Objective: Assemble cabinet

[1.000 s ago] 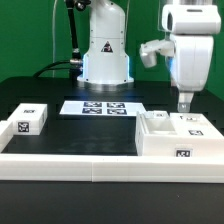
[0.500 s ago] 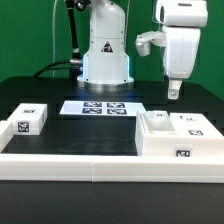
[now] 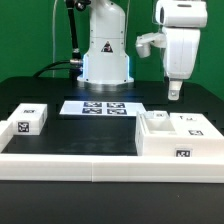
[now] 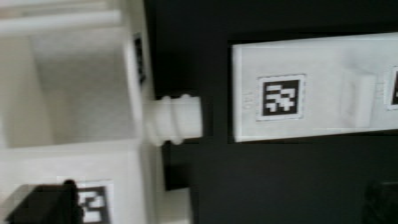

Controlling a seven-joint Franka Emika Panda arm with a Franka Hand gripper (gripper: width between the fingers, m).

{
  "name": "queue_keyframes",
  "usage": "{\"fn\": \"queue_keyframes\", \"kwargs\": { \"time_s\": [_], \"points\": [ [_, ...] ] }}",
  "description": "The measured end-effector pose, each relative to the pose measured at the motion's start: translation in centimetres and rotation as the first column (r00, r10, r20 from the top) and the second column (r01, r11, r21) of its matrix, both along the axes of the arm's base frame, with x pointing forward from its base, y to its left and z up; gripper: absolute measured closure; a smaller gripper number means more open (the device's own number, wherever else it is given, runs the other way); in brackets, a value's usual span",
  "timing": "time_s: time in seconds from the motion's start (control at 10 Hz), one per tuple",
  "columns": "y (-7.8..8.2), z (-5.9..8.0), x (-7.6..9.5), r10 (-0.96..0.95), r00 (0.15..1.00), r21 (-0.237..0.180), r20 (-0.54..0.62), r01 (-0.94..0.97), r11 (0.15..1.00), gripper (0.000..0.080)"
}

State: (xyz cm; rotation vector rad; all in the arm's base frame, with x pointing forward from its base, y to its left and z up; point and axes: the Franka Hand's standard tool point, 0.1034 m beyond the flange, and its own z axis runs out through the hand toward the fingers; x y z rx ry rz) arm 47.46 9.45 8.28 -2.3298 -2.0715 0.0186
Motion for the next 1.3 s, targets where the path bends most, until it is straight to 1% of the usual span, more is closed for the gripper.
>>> {"fn": "queue_keyframes", "kwargs": {
  "time_s": [0.1, 0.3, 0.4, 0.6, 0.8, 1.3],
  "points": [
    [0.1, -0.6, -1.6, 0.006, 1.000, 0.000, -0.012, -0.006, 1.000, 0.0002],
    [0.2, -1.8, -3.7, 0.014, 1.000, 0.008, -0.013, -0.014, 1.000, 0.0002],
    [0.2, -2.4, -4.7, 0.014, 1.000, 0.014, -0.012, -0.014, 1.000, 0.0002],
    [0.3, -3.8, -5.9, 0.012, 1.000, 0.029, -0.012, -0.011, 1.000, 0.0002],
    [0.6, -4.7, -6.4, 0.009, 1.000, 0.039, -0.018, -0.008, 0.999, 0.0002],
    [0.5, -6.1, -7.3, 0.004, 0.999, 0.044, -0.047, -0.002, 0.999, 0.0002]
  ]
}}
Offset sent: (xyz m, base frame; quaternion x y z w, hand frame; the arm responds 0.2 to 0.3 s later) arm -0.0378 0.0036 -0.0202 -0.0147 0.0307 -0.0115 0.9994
